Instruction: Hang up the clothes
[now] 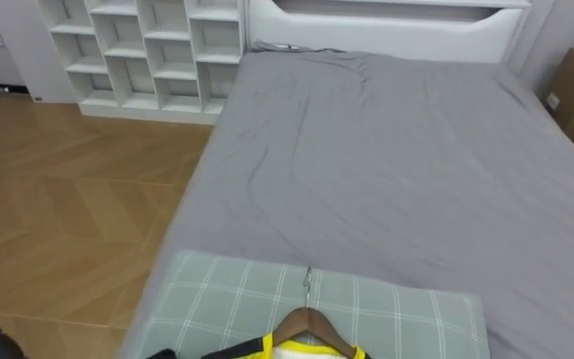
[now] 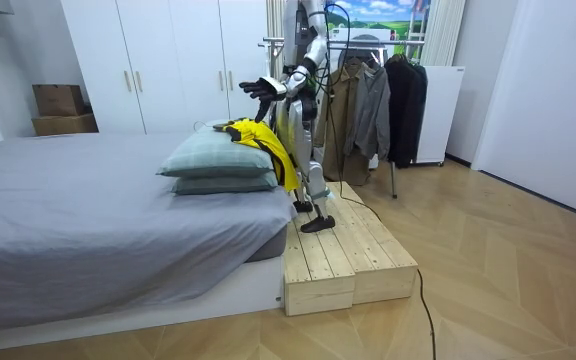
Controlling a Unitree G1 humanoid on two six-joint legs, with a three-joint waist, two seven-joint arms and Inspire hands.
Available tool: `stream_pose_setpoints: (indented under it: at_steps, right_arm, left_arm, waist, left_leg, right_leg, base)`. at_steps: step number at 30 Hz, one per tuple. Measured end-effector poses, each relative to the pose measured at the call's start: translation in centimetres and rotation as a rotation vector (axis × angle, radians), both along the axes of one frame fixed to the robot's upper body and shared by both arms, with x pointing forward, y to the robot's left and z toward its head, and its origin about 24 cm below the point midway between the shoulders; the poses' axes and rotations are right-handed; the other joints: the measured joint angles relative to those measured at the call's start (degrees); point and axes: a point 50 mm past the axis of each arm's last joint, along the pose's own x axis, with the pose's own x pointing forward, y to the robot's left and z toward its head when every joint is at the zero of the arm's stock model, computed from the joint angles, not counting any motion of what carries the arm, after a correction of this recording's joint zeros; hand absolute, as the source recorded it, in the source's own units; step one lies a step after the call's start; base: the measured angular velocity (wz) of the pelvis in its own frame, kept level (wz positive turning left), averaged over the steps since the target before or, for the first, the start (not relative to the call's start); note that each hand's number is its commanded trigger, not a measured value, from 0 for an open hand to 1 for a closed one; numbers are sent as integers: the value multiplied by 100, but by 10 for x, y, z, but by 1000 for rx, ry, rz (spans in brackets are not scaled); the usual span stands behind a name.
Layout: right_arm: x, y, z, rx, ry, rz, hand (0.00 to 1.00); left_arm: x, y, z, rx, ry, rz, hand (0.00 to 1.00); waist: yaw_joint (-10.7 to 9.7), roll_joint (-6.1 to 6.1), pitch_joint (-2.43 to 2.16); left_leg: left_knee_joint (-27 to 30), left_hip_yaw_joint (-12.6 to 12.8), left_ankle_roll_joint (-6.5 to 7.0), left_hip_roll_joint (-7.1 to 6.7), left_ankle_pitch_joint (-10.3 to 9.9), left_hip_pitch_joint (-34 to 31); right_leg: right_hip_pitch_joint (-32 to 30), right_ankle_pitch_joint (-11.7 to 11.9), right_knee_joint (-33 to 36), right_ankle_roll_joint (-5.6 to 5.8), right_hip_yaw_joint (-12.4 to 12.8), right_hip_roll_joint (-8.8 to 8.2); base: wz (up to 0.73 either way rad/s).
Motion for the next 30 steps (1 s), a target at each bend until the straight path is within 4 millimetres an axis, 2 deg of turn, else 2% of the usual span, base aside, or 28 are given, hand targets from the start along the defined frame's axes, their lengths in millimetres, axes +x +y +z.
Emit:
stream_pose_setpoints:
  at_steps: [6, 19, 30]
  right_arm:
    - [3, 0, 0, 0, -5, 1, 0]
    - [4, 0, 0, 1, -19, 1, 0]
    - [7, 0, 1, -3, -42, 13, 0]
  left_arm:
    - [4, -1, 3, 33, 1, -26, 0]
    - [12, -16, 4, 212, 85, -269, 0]
    - [16, -40, -5, 159, 168, -439, 0]
  waist:
    - [-163, -3, 4]
    - [-288, -17, 14]
    - [-288, 25, 54]
  left_leg:
    - [17, 10, 0, -1, 0, -5]
    - [40, 7, 0, -20, 0, -13]
    - [36, 15, 1, -24, 1, -31]
  right_leg:
    - [6, -1, -5, 1, 16, 2]
    - [15, -2, -11, 4, 21, -16]
    - [-10, -3, -10, 4, 34, -19]
  base:
    - [0]
    - [0]
    - [0]
